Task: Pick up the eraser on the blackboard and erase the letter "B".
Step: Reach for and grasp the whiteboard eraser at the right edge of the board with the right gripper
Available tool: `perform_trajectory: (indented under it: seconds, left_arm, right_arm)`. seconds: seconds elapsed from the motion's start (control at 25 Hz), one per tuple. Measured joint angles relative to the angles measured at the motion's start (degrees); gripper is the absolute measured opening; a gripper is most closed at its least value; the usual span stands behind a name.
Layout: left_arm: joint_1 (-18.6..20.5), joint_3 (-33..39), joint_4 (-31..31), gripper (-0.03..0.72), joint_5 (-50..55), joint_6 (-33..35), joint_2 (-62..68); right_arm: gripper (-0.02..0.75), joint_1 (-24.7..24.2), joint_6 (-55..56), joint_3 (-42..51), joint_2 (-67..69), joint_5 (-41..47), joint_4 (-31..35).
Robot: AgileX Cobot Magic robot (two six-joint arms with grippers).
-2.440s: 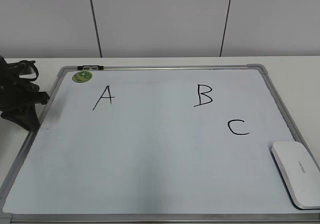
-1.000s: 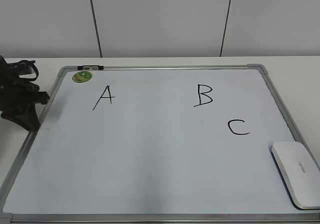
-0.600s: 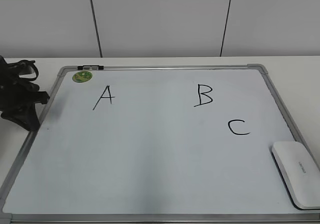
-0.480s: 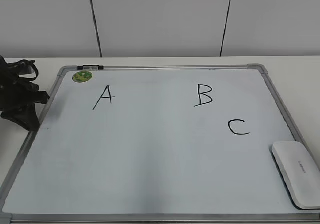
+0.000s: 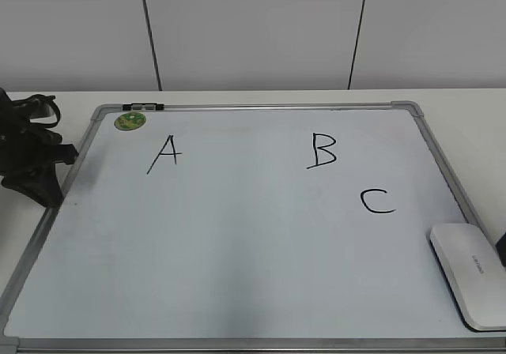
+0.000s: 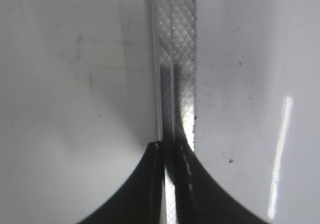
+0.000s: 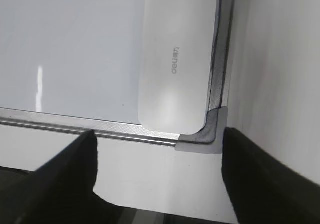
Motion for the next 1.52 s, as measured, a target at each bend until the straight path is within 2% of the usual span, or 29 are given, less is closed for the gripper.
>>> perform_trajectory:
  seconds: [0.2, 0.36, 0.8, 1.52]
  left_arm:
    - [0.0, 0.0, 0.0, 0.011, 0.0, 0.0, 0.0]
    - [0.0, 0.0, 0.0, 0.011, 0.0, 0.0, 0.0]
    - [0.0, 0.0, 0.0, 0.011, 0.1, 0.0, 0.0]
    - [0.0, 0.0, 0.0, 0.011, 0.1, 0.0, 0.0]
  right_arm:
    - [0.591, 3.7, 1.7, -0.1, 5.3, -2.8, -1.4]
    - [0.591, 4.7, 4.5, -0.2, 9.6, -5.6, -3.4]
    - [0.615, 4.7, 8.2, -0.3, 18.1, -11.9, -4.9]
    - [0.629, 4.7, 10.1, -3.7, 28.2, -15.2, -7.5]
